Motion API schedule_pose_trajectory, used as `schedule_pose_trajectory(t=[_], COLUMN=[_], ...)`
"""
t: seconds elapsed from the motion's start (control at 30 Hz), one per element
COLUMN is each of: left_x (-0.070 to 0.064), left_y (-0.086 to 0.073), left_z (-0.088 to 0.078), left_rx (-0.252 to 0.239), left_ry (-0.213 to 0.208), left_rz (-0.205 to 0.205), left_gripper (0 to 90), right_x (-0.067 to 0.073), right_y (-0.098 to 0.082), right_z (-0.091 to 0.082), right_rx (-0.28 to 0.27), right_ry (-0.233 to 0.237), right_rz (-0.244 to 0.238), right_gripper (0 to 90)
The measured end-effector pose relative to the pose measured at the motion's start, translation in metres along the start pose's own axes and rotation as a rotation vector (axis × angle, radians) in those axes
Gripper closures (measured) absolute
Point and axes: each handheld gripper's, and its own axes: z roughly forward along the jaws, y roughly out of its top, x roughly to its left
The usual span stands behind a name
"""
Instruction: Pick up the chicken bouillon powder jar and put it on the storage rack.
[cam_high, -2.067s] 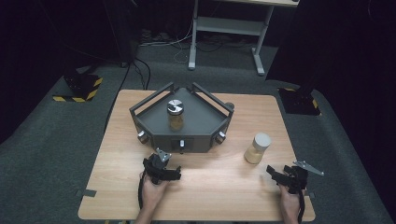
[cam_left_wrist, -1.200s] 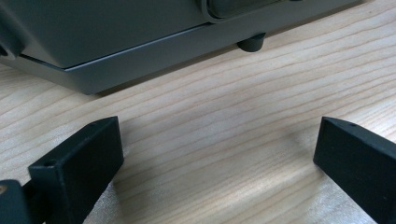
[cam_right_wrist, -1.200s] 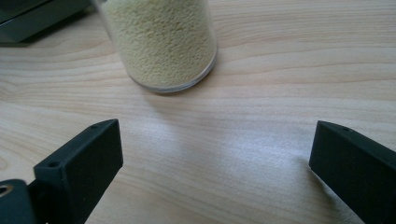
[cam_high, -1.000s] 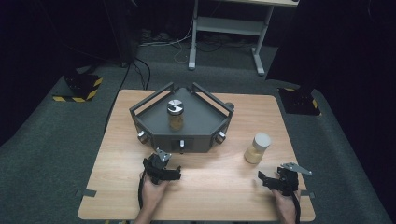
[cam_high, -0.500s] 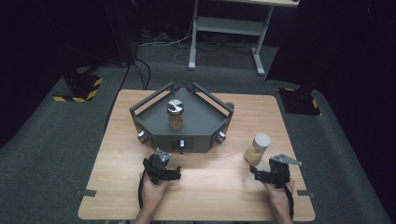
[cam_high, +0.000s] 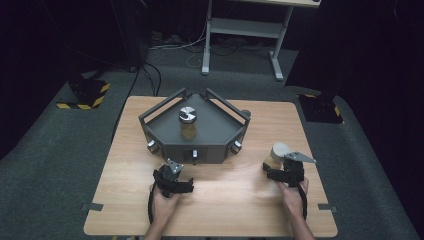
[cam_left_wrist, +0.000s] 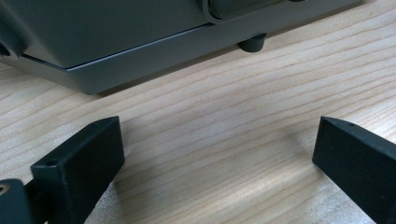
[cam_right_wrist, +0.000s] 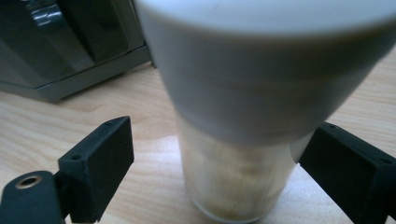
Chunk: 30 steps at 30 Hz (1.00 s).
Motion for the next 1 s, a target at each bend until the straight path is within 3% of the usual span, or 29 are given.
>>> schedule_pose_trajectory(t=[0.43, 1.0], left_x=[0.0, 0.0], left_y=[0.0, 0.0], left_z=[0.0, 0.0], left_rx=[0.0, 0.0], left_ry=[0.001, 0.002], left_rz=[-0.002, -0.003], left_gripper=[2.0, 2.0], right_x=[0.0, -0.005], right_y=[0.013, 0.015], right_z=[0.004, 0.008], right_rx=[-0.018, -0.022], right_ry=[-0.043, -0.015], right_rz=[0.001, -0.012], right_gripper=[14.6, 31.6])
